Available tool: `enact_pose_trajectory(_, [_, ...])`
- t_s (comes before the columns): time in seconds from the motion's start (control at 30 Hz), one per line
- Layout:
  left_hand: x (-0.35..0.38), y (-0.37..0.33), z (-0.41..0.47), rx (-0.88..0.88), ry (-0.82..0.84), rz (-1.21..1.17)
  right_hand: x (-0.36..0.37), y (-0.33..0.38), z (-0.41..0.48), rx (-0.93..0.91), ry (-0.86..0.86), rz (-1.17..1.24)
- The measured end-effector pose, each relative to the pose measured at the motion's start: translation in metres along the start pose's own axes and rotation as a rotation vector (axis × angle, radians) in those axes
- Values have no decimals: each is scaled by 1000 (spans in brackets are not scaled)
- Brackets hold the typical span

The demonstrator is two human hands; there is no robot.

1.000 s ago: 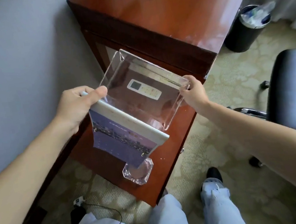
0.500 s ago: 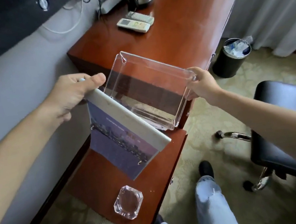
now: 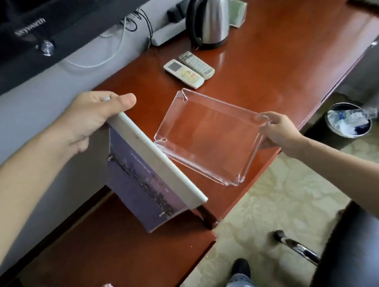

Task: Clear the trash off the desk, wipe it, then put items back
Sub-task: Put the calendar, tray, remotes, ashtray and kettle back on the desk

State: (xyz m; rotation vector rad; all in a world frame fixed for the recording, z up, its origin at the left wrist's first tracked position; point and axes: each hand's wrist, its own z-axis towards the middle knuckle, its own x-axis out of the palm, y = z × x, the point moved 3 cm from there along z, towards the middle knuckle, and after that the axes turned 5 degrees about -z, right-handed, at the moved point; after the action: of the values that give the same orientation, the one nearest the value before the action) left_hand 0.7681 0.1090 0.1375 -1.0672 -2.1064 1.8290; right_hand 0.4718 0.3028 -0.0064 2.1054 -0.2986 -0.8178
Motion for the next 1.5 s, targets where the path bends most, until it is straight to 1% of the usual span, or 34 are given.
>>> enact_pose_trajectory(0.23, [-6,-60,51,21,-140,-36,-31,19,67,92,57,-89])
enact_pose_trajectory(0.3, [-8,-73,67,30,-129,-51,-34,25,79,101,70,-133])
enact_pose_trajectory(0.4, [-7,-89,94,53,-59,-85,-36,31,94,127,121,-249])
enact_pose_trajectory(0.43, [-6,-93,103,58,-50,-92,-35,32,98,133,164,-338])
enact_pose_trajectory(0.47, [-4,-95,112,59,-52,-95,-34,35,100,135,227,-491])
enact_pose_trajectory(0.53, [1,-96,129,52,-76,-88,-29,37,105,111,414,-933])
enact_pose_trajectory(0.57, [4,-95,136,44,-88,-81,-26,38,108,44,493,-1176])
enact_pose_trajectory(0.6, [6,-95,142,31,-94,-77,-22,43,111,-46,505,-1294])
enact_pose_trajectory(0.63, [7,-95,148,15,-95,-78,-18,51,117,-136,466,-1265])
enact_pose_trajectory(0.7, [7,-98,158,-22,-88,-78,-11,83,121,-330,393,-1021])
enact_pose_trajectory(0.73, [7,-101,163,-37,-86,-75,-7,103,120,-407,398,-898])
enact_pose_trajectory(0.77, [6,-103,168,-47,-93,-72,-2,124,116,-447,426,-788])
enact_pose_trajectory(0.83, [4,-106,176,-64,-129,-62,7,162,105,-473,552,-550])
enact_pose_trajectory(0.9, [-2,-108,183,-73,-170,-55,15,197,92,-488,807,-275])
enact_pose_trajectory(0.97, [-8,-114,189,-92,-214,-61,20,224,79,-463,1055,-36])
enact_pose_trajectory(1.03, [-15,-124,192,-112,-282,-51,25,245,69,-493,1186,35])
enact_pose_trajectory(1.1, [-25,-136,194,-113,-347,-27,30,264,65,-539,1230,46])
enact_pose_trajectory(1.2, [-41,-150,194,-76,-412,-20,28,281,69,-627,1204,26])
enact_pose_trajectory(1.27, [-47,-155,193,-59,-460,-21,24,287,74,-703,1114,13])
enact_pose_trajectory(1.3, [-48,-155,192,-51,-491,-35,22,289,77,-745,1014,9])
enact_pose_trajectory(1.37, [-48,-149,190,-36,-558,-93,17,286,90,-788,722,15])
enact_pose_trajectory(1.4, [-47,-144,189,-31,-596,-139,14,282,97,-769,576,15])
enact_pose_trajectory(1.43, [-45,-137,189,-28,-635,-191,12,276,106,-729,473,5])
enact_pose_trajectory(1.47, [-42,-129,188,-27,-671,-245,13,271,114,-680,427,-15])
enact_pose_trajectory(1.5, [-39,-122,187,-24,-706,-292,15,266,121,-634,430,-24])
